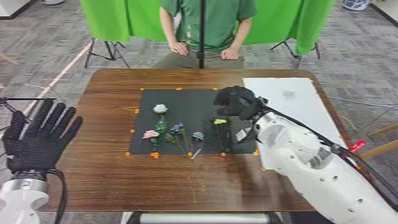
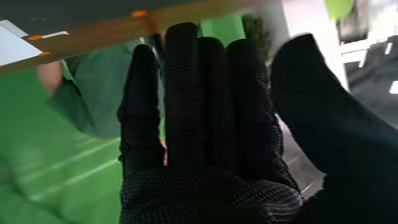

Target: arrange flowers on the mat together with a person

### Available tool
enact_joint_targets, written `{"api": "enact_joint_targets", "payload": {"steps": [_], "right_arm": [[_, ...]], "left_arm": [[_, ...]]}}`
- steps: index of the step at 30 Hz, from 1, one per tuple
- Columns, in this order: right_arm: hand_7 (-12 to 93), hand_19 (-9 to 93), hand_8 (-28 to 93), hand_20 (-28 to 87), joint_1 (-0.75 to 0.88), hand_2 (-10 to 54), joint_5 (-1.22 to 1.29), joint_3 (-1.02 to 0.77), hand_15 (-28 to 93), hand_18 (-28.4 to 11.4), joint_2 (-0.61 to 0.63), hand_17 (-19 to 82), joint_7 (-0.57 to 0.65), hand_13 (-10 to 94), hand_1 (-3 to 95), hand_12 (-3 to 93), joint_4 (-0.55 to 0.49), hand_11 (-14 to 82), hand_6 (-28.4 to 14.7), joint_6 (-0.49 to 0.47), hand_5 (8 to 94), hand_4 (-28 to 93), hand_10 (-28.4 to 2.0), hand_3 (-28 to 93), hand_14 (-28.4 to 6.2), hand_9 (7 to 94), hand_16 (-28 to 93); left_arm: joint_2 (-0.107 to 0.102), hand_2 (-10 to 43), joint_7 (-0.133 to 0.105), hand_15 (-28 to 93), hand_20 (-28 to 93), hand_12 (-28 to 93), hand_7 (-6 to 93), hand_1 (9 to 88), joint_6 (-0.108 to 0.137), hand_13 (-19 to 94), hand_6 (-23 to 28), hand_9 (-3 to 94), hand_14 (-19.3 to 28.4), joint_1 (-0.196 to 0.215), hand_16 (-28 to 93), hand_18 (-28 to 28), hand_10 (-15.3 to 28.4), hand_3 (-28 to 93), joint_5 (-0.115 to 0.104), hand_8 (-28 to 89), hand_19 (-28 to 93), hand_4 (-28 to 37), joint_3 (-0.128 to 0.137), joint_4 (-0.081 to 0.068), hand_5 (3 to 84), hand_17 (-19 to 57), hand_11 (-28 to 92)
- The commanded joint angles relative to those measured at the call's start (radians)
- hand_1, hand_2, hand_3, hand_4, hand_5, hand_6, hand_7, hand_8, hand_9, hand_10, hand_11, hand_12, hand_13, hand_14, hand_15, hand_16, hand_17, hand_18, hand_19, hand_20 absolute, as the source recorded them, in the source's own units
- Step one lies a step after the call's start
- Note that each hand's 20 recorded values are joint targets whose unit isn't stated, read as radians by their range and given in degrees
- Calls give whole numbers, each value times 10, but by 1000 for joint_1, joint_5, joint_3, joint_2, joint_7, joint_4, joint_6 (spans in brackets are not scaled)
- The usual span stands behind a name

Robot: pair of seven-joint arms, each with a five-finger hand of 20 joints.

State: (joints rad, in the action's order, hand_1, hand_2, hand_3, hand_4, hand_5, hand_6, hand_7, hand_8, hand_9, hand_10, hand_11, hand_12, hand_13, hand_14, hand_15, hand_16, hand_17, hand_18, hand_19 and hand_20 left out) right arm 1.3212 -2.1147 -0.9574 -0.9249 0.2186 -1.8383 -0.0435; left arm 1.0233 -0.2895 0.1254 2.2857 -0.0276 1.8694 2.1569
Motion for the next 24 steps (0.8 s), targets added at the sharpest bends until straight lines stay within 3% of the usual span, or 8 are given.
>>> {"api": "enact_joint_targets", "payload": {"steps": [1,3,11,19,22,24], "right_arm": [[243,511,-170,176,143,-28,296,-226,288,-135,15,265,48,528,374,144,-127,142,14,22,555,-274,-93,793,-82,574,151],[235,494,-167,164,194,-22,430,-313,274,-136,8,254,42,503,365,139,-151,129,9,-5,535,-273,-96,791,-85,547,141],[210,454,-154,137,400,-25,864,-544,243,-139,-37,216,61,428,332,126,-234,100,-8,86,469,-264,-101,794,-88,475,114],[182,419,-138,130,544,-31,927,-673,210,-141,-115,182,23,366,309,122,-277,76,-15,42,422,-260,-98,784,-87,421,107],[178,411,-134,131,557,-31,931,-678,204,-142,-120,177,13,357,305,123,-283,72,-14,34,415,-257,-98,782,-88,414,108],[176,409,-133,132,555,-31,933,-674,202,-143,-132,176,10,356,303,123,-282,70,-14,31,413,-255,-97,781,-89,411,110]], "left_arm": [[-6,104,-4,270,119,89,60,252,-2,288,69,379,157,6,-56,135,150,714,37,-76,301,-283,-7,11,405,-36,156],[-6,104,-3,270,119,89,60,252,-4,288,69,379,157,10,-56,135,149,715,38,-75,301,-283,-4,14,405,-36,156],[-1,103,-1,268,121,90,59,251,2,287,69,379,156,17,-54,135,150,714,37,-75,300,-283,6,17,406,-36,156],[-7,103,3,267,121,89,58,251,3,287,68,378,156,4,-53,135,149,714,28,-75,300,-283,9,16,405,-36,156],[-6,103,-5,267,122,90,59,251,11,287,68,378,156,16,-53,135,149,714,26,-75,300,-283,21,24,406,-37,157],[-3,103,-13,267,122,90,60,252,16,288,68,379,155,16,-53,135,149,713,11,-75,299,-283,25,26,406,-36,157]]}}
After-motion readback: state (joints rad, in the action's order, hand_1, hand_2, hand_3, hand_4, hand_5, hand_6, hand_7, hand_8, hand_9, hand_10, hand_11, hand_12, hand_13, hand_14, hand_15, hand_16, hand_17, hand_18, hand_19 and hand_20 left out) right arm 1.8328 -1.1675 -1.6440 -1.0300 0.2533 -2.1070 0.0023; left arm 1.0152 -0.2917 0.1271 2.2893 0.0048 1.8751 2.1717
